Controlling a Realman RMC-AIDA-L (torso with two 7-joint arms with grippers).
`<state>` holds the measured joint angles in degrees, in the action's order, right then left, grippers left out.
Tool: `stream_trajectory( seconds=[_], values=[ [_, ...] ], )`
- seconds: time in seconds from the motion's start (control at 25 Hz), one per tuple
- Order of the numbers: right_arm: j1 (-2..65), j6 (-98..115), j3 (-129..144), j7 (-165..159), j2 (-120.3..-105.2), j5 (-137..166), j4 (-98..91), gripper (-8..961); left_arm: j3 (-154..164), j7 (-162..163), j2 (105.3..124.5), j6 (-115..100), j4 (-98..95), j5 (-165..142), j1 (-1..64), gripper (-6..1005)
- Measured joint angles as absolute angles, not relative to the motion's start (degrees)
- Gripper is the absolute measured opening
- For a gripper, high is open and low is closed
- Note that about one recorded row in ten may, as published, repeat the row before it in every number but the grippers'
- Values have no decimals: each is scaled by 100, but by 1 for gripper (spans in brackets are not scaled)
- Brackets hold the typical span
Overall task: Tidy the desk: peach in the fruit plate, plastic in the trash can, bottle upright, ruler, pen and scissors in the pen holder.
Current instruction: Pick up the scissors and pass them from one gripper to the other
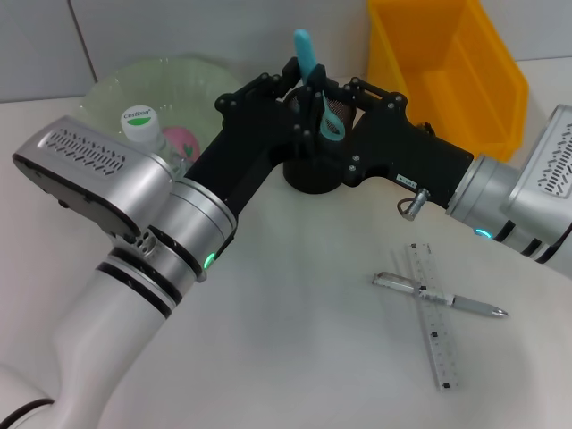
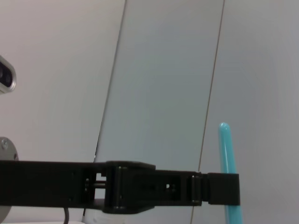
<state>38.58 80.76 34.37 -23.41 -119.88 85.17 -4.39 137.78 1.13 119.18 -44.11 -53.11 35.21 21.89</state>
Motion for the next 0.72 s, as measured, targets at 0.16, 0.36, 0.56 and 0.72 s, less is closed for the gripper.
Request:
stream_trajectory(
  seconds=[0.16, 0.36, 0.56, 0.72],
  values=[
    [3847, 8093, 3437, -2338, -11988, 8508, -431, 624, 13814, 62, 11918, -4415, -5309, 3521, 2189, 296],
    [3842, 8097, 3437, -2337, -11988, 8460, -382, 527, 13826, 54, 11918, -4450, -5308, 3523, 2177, 298],
    [3840, 8100, 3413, -2327, -11988, 8441, -371, 321, 13816, 52, 11918, -4474, -5308, 3525, 2153, 300],
    [3847, 8103, 3258, -2114, -11988, 8437, -259, 315, 13808, 52, 11918, -4474, -5306, 3540, 2155, 302]
  ],
)
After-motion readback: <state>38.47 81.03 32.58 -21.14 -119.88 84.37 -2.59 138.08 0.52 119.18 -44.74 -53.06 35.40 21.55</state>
